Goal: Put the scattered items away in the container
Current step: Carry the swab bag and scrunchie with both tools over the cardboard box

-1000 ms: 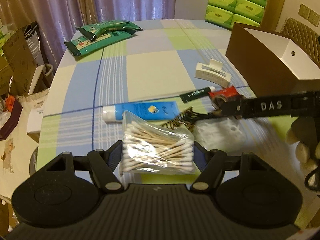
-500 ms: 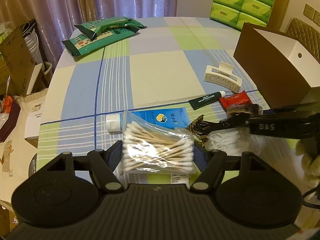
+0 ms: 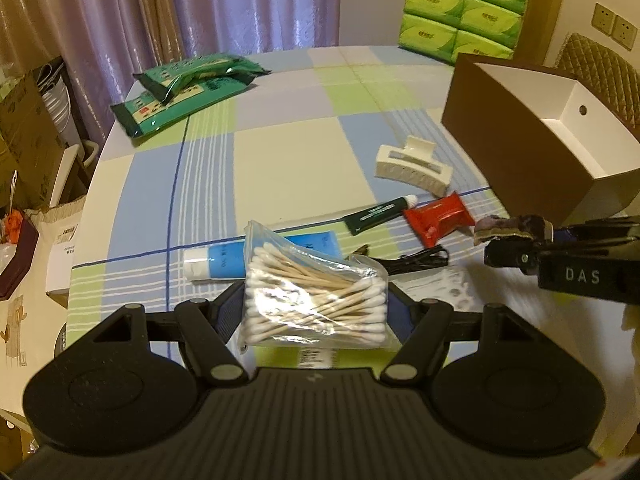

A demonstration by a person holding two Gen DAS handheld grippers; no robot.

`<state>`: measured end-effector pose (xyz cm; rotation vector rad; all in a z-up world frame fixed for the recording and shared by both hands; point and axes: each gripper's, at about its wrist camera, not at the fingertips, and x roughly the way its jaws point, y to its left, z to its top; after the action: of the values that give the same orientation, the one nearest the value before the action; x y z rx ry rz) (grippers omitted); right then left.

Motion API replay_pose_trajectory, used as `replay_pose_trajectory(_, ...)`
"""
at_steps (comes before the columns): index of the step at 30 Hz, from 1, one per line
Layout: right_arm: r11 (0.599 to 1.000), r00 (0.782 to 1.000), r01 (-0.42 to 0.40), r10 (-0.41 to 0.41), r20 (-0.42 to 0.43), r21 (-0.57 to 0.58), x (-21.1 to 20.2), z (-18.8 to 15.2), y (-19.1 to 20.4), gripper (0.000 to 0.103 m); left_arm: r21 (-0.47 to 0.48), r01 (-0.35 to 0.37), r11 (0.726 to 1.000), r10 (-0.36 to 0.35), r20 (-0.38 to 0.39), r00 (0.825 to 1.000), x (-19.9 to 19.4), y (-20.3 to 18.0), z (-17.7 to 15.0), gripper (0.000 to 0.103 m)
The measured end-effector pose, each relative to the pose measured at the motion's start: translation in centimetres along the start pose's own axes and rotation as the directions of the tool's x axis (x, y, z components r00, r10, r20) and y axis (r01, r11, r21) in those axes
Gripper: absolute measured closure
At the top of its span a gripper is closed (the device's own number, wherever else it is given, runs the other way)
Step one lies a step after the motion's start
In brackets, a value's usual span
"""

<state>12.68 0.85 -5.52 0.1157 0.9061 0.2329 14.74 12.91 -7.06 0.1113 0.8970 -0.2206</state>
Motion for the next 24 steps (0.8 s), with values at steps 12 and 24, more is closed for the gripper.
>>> replay_pose_trajectory(12, 0.999, 0.999, -0.024, 0.023, 0.036, 0.025, -5.5, -1.9, -4.0, 0.075, 0.039, 0.018, 0.999, -0.02, 0.039, 0.999, -2.7, -6.4, 0.2, 0.034)
replay_pose_trajectory(24, 0.996, 0.996, 0.009, -0.016, 0.087, 0.083, -11.3, -2.9, -11.0, 0.075, 0.113, 0.103, 0.988, -0.114, 0.098, 0.989, -4.6, -15.3, 2.0, 0.034)
